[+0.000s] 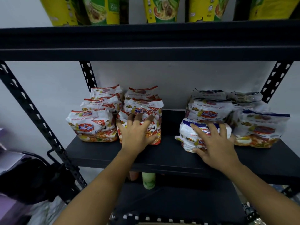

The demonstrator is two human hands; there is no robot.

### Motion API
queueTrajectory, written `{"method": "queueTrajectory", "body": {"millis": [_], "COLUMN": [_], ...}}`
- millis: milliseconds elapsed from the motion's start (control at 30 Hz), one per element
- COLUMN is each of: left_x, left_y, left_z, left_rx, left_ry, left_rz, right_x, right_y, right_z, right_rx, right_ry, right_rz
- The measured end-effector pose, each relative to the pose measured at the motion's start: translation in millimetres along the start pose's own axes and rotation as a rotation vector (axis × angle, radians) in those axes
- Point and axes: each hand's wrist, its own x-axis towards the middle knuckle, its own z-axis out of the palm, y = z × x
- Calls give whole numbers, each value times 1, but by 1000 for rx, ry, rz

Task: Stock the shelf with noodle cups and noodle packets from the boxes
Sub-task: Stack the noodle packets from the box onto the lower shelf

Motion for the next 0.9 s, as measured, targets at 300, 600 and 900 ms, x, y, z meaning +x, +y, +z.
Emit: {"method": "queueTrajectory", "body": {"millis": [300, 600, 900], "left_x": [14, 8, -30], "left_y": [-18, -16, 42], "left_z": [8, -6, 1], "left_rx": [1, 20, -509], "left_ry": [1, -31, 276], "left_rz": [32, 101, 618], "right_x": [6, 5, 2], "right_y": [-1, -2, 2], "right_z": [7, 10, -2], "right_rx": [2, 12, -79], "right_ry": [12, 43, 24], "right_rz": [21, 20, 5]}}
